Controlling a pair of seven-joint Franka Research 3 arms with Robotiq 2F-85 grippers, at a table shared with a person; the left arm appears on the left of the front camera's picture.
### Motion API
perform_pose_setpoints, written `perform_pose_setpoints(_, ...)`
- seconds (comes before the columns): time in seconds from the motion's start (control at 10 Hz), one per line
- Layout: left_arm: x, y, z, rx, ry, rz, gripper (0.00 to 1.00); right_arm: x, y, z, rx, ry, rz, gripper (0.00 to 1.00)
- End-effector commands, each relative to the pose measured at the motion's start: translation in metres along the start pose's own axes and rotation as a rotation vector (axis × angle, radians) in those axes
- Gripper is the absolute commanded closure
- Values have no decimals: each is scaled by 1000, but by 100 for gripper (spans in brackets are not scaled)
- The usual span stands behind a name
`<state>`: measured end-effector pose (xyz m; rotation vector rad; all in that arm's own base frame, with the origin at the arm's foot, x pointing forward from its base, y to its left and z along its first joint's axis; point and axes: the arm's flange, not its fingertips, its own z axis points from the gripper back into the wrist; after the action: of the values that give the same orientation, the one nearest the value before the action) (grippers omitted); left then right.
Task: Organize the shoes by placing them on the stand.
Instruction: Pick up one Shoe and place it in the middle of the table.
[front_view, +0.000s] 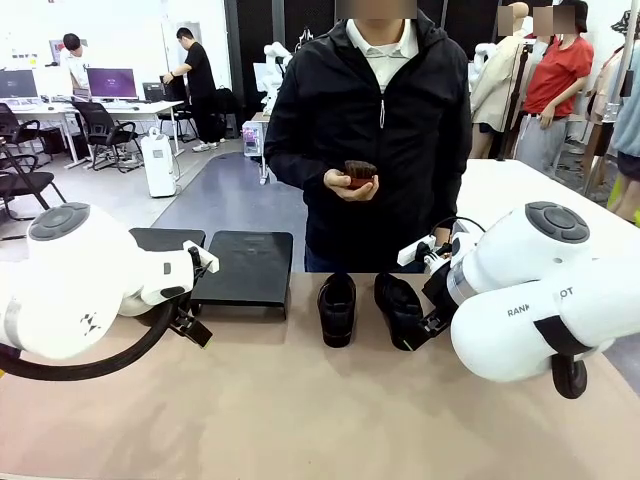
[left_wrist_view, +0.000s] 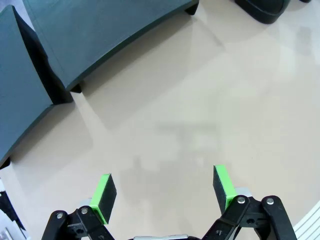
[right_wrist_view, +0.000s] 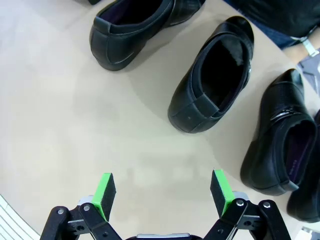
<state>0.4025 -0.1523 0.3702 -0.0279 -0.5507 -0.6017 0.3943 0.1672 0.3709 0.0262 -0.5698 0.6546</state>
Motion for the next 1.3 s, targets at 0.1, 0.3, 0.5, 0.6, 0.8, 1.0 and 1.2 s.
perform_pose_setpoints(0.1,0,1,0,0,-1,2,0,0,0,0,0,0,0,0)
perform_pose_setpoints(0.3,0,1,0,0,-1,2,0,0,0,0,0,0,0,0)
perform_pose_setpoints(0.5,0,1,0,0,-1,2,0,0,0,0,0,0,0,0)
perform_pose_setpoints(0.6,0,1,0,0,-1,2,0,0,0,0,0,0,0,0)
perform_pose_setpoints(0.8,4,-2,23,-68,11,11,0,1,-4,30,118,13,-41,0)
perform_pose_setpoints(1.0,6,0,93,-136,116,165,0,3,-11,109,187,71,-288,0)
perform_pose_setpoints(1.2,-19,26,168,-339,81,136,0,-13,-23,191,237,7,-392,0)
